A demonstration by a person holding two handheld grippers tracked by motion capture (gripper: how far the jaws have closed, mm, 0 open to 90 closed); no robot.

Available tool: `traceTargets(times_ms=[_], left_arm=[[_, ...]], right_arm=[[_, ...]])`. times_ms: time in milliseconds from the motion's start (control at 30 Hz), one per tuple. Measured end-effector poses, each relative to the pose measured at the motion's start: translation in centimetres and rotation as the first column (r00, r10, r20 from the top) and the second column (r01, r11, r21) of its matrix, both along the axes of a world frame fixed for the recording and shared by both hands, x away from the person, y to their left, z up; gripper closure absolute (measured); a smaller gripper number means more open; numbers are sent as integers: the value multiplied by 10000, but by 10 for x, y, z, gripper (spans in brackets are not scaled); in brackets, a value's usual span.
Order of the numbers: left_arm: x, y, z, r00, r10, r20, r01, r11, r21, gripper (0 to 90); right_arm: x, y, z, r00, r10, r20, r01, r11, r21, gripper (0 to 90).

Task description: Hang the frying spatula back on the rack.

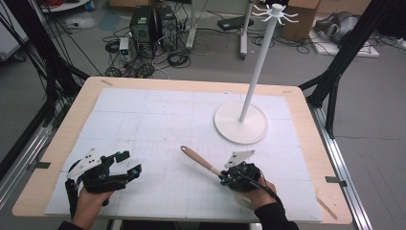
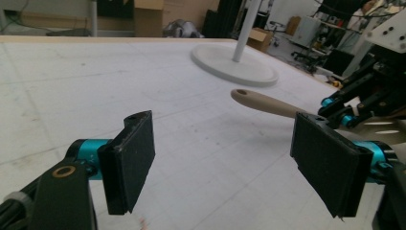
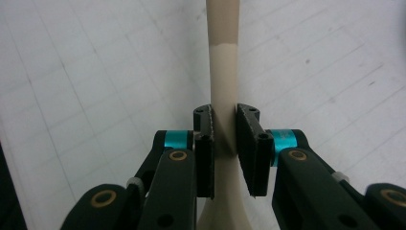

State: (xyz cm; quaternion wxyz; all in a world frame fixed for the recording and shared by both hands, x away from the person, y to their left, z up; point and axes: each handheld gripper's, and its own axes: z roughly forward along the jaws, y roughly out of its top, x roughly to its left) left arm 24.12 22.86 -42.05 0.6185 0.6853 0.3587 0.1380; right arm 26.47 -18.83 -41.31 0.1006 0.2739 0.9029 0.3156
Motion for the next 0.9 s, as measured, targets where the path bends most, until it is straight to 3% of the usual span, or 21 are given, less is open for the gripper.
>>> traceTargets(times_ms=[100,167,233,367,400,500,533,767,867,900], left_arm=[[3,-6,4,10000,47,59,-47,10000,-38,271],[11,-15,10,9999,31,-131,-38,9987,-508,270],[18,-23,16,9997,-32,-242,15,9974,-724,264],[30,-37,25,9988,-59,-486,24,9975,-711,269],[37,-45,30,9981,-208,-583,158,9962,-857,283],[43,-54,36,9966,-474,-677,400,9934,-1076,315],[49,-63,42,9952,-697,-691,609,9906,-1226,321],[62,-93,61,9922,-1081,-619,1000,9875,-1221,318],[67,-110,69,9889,-1345,-630,1260,9843,-1236,308],[67,-110,69,9889,-1345,-630,1260,9843,-1236,308]], right_arm=[[0,-4,4,9996,-220,169,211,9985,502,781],[0,-8,5,9988,-393,288,366,9953,893,781],[-1,-11,7,9976,-527,453,471,9920,1170,781],[-4,-14,11,9952,-705,685,588,9854,1599,781],[-6,-15,15,9927,-798,908,607,9787,1962,780],[-7,-16,18,9902,-816,1135,545,9732,2235,781],[-8,-16,22,9880,-932,1233,594,9654,2538,780],[-11,-18,31,9802,-1117,1636,587,9526,2986,780],[-15,-20,38,9737,-1351,1833,674,9398,3350,780],[-15,-20,38,9737,-1351,1833,674,9398,3350,780]])
